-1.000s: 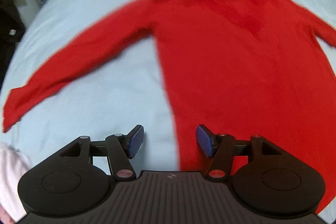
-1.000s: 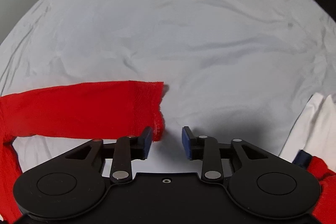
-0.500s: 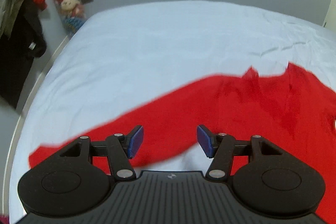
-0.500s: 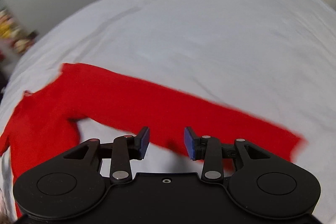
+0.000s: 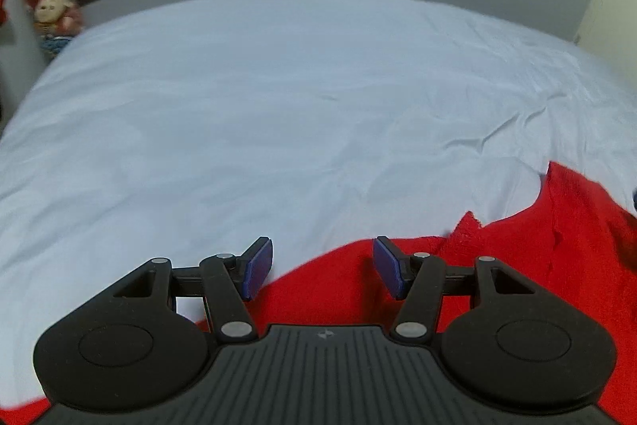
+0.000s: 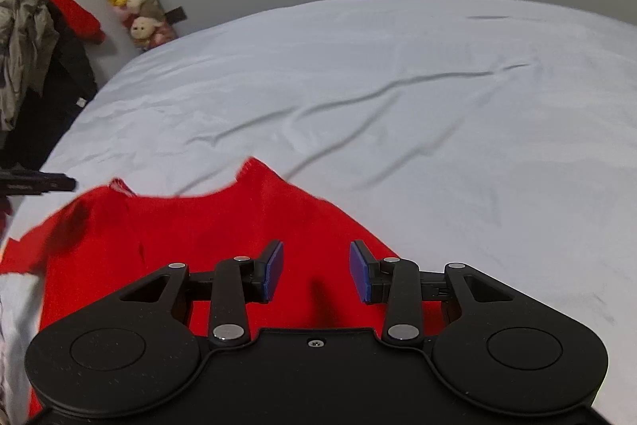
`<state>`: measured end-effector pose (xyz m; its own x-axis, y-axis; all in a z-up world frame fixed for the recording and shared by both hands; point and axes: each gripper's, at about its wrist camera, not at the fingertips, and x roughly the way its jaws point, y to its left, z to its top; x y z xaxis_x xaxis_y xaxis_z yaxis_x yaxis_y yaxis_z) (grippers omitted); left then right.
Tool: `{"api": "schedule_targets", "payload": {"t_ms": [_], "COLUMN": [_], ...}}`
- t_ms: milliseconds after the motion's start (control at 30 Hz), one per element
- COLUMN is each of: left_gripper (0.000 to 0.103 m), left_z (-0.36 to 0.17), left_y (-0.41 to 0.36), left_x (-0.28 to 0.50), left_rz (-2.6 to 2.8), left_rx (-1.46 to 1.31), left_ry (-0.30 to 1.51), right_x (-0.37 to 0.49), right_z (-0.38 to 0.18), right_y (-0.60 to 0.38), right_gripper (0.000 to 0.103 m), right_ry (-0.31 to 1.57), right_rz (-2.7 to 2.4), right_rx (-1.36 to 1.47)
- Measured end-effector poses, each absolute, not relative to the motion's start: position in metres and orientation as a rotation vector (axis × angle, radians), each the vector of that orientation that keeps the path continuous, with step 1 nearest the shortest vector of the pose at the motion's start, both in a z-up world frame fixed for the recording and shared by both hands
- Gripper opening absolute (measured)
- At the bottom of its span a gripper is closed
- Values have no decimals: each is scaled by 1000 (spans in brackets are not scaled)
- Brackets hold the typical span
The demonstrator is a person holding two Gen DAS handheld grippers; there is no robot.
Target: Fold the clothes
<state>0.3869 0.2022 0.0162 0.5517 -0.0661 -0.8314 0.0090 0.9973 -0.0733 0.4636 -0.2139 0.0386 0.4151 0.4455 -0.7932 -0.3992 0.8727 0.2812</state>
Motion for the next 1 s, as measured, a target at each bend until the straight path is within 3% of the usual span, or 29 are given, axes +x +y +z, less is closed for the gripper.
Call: {"api": "schedule_targets", "payload": {"t_ms": [300,400,533,567,600,633,700,833,967,1000], "left_gripper": [53,40,11,8,7,6,6,6,29,30], "left_z": [-4,-10,-13,-12,-11,-10,-7,1,-12,-17], "left_y": [196,193,202,204,206,208,209,212,218,218], "left_x": [399,398,398,398,396,393,390,385,393,395], "left_rz": [-284,-303,-270,-267,-267,-268,-256,-211,-39,-13], "left_rx": [-63,-51,-98,-115,-119,-114,-105,-96,-127,-146], "left_ry": [1026,1037,1017,1011,1001,988,959,887,955,973], "right_x": [502,508,512,512,511,508,501,490,492,494], "right_z": [32,26,15,11,10,8,9,21,22,19], "right_y": [-183,-174,-165,-164,-163,-162,-159,-162,-167,-170], "right_gripper": [36,36,36,35,31,18,2,1,1,1], "right_ry": [998,1011,1042,1061,1067,1067,1044,939,894,910], "right_rz": [619,645,619,599,594,585,601,579,411,378], "right_rx": [24,13,-11,-6,-5,-14,-58,-67,-80,-60]}}
